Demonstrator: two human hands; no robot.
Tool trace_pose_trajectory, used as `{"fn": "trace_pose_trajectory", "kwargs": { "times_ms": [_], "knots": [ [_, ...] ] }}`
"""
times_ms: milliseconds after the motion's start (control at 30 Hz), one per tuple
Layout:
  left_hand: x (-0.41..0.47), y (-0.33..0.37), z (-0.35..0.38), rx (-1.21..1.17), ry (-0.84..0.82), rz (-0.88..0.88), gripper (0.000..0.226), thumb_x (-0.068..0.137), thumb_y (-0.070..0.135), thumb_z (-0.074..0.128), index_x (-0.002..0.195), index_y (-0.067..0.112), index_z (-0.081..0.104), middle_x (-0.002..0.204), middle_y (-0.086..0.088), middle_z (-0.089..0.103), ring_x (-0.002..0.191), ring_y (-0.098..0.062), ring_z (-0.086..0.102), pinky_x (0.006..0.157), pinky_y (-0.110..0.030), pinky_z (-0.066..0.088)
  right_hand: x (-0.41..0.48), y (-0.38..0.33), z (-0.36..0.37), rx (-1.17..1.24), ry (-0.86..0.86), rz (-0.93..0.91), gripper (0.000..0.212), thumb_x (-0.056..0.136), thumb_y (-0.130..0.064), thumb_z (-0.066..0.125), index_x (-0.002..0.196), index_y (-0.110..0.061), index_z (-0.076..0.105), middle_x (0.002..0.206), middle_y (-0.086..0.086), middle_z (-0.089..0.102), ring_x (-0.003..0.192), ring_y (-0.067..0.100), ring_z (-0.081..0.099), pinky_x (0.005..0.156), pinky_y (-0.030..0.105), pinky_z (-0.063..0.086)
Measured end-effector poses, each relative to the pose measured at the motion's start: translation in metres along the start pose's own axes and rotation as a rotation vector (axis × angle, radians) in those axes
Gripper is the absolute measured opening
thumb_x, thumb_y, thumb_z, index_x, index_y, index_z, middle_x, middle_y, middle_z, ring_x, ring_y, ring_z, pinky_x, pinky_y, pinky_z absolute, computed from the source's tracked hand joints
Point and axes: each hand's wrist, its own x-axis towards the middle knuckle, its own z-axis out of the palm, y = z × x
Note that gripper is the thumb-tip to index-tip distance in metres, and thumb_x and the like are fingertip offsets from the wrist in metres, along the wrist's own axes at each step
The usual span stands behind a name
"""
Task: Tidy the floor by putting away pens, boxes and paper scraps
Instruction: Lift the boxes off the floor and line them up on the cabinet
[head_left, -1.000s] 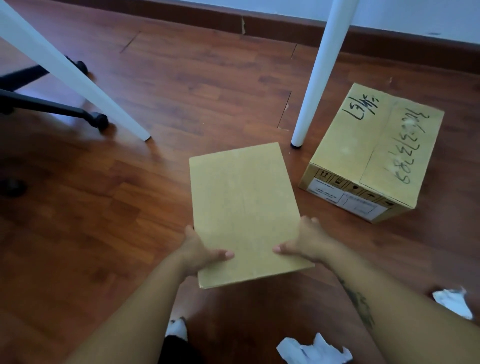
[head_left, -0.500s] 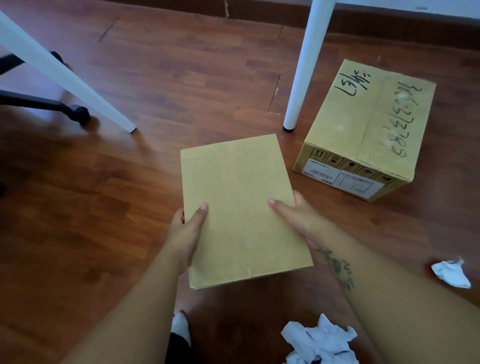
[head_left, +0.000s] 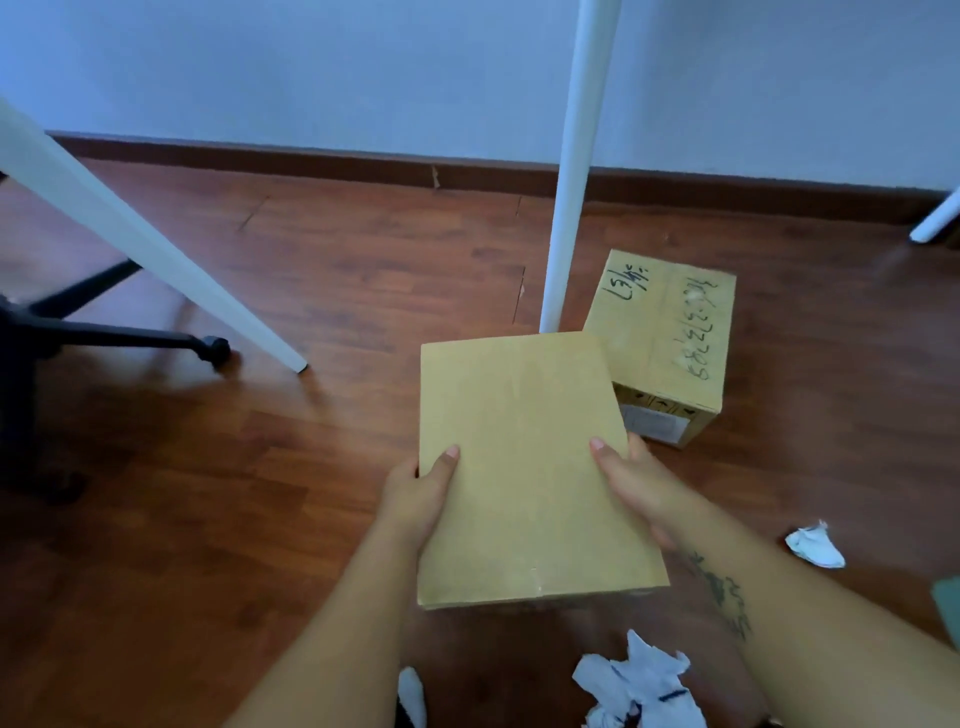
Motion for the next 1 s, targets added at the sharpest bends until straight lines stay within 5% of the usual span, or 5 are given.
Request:
{"fn": "trace_pose_trajectory", "kwargs": {
  "times_ms": [367,533,633,833,1000],
  "knots": [
    [-0.143,0.228,-0.023,0.248,-0.159,0.445,0.044,0.073,0.072,0.052,0.090,0.033,0.067,0.096,0.011,0.072,0.093,-0.023,0.067,0.092,-0.046,0.052,-0.215,-0.144,-0.124,0.119,0.277,-0.210,0.054,0.093,-0.052,0.045,0.140,-0.026,0.037,0.132,0.002,0.055,0.117,0.026,0.055,0.100,0.043,0.044],
    [-0.221,0.311,-0.006,0.282,-0.255,0.613,0.054,0.087,0.064,0.050,0.114,0.019,0.063,0.106,-0.004,0.066,0.093,-0.027,0.063,0.089,-0.043,0.051,-0.320,-0.182,-0.186,0.154,0.478,-0.348,0.057,0.088,-0.049,0.048,0.138,-0.023,0.040,0.135,0.003,0.053,0.120,0.027,0.053,0.104,0.047,0.042],
    [-0.267,0.344,0.010,0.232,-0.342,0.675,0.056,0.088,0.061,0.052,0.119,0.015,0.061,0.113,-0.010,0.065,0.098,-0.032,0.062,0.095,-0.045,0.049,-0.390,-0.188,-0.213,0.172,0.572,-0.414,0.051,0.091,-0.044,0.045,0.138,-0.023,0.038,0.129,0.003,0.056,0.113,0.027,0.056,0.101,0.047,0.044],
    [-0.376,0.374,0.063,0.225,-0.543,0.791,0.045,0.091,0.054,0.054,0.109,0.014,0.065,0.099,-0.008,0.067,0.088,-0.029,0.064,0.082,-0.040,0.051,-0.510,-0.157,-0.264,0.249,0.782,-0.458,0.043,0.091,-0.036,0.043,0.132,-0.024,0.038,0.116,0.002,0.060,0.097,0.022,0.061,0.087,0.039,0.051],
    [-0.482,0.401,0.111,0.271,-0.712,0.956,0.042,0.090,0.053,0.056,0.105,0.016,0.069,0.102,-0.009,0.070,0.089,-0.029,0.067,0.086,-0.042,0.053,-0.602,-0.112,-0.325,0.301,0.978,-0.480,0.055,0.076,-0.042,0.047,0.126,-0.019,0.049,0.114,0.004,0.064,0.102,0.026,0.063,0.095,0.044,0.052]
  ]
}}
